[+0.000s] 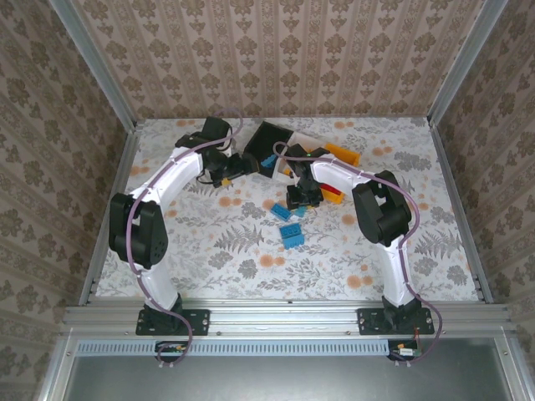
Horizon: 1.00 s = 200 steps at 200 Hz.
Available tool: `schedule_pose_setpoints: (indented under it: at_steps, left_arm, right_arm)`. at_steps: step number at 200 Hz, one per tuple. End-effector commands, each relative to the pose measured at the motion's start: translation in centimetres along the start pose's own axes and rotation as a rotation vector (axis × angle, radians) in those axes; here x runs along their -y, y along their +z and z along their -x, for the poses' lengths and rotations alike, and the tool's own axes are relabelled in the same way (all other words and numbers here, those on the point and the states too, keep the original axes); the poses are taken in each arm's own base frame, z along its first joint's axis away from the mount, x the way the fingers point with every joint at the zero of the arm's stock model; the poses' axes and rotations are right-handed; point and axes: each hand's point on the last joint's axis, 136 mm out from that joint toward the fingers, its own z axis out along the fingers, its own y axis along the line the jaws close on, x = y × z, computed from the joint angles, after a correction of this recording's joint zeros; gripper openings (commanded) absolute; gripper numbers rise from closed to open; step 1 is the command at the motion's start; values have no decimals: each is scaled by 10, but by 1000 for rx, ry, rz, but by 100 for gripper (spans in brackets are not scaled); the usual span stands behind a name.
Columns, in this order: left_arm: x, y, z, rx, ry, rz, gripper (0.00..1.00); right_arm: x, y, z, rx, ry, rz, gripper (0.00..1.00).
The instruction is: Sort the legos into containers by color
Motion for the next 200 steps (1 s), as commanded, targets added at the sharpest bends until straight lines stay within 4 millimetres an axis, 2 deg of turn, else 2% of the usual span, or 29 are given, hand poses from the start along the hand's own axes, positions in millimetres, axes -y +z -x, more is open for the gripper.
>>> schedule_pose_setpoints:
  at_steps: [1, 15, 43, 81, 111, 134, 145, 179, 200]
  left_arm:
    - [-1, 3, -5, -35, -4, -22, 88]
    - [3, 4, -3, -43, 15, -38, 88]
    - [-3, 14, -6, -58, 27, -23, 88]
    - [-7, 32, -20, -51, -63, -73, 89]
    - [-4, 34, -30, -67, -44, -60, 89]
    - [-3, 31, -33, -61, -35, -56, 89]
    - [-3, 31, -34, -64, -34, -53, 89]
    - [-3, 30, -38, -66, -34, -47, 89]
    - [-3, 27, -40, -60, -28, -39, 90]
  right_arm:
    - [14, -6, -23, -68, 39, -61, 42]
    - [14, -10, -26, -72, 34, -58, 42]
    - [19, -15, -28, -74, 28, -80, 45]
    - [21, -17, -35, -78, 41, -87, 46]
    - [23, -17, -41, -84, 43, -90, 46]
    - [27, -18, -48, -86, 49, -100, 55]
    - [29, -19, -50, -81, 54, -105, 57]
    - [30, -15, -57, -90, 55, -97, 54]
    - [29, -11, -61, -97, 63, -82, 46]
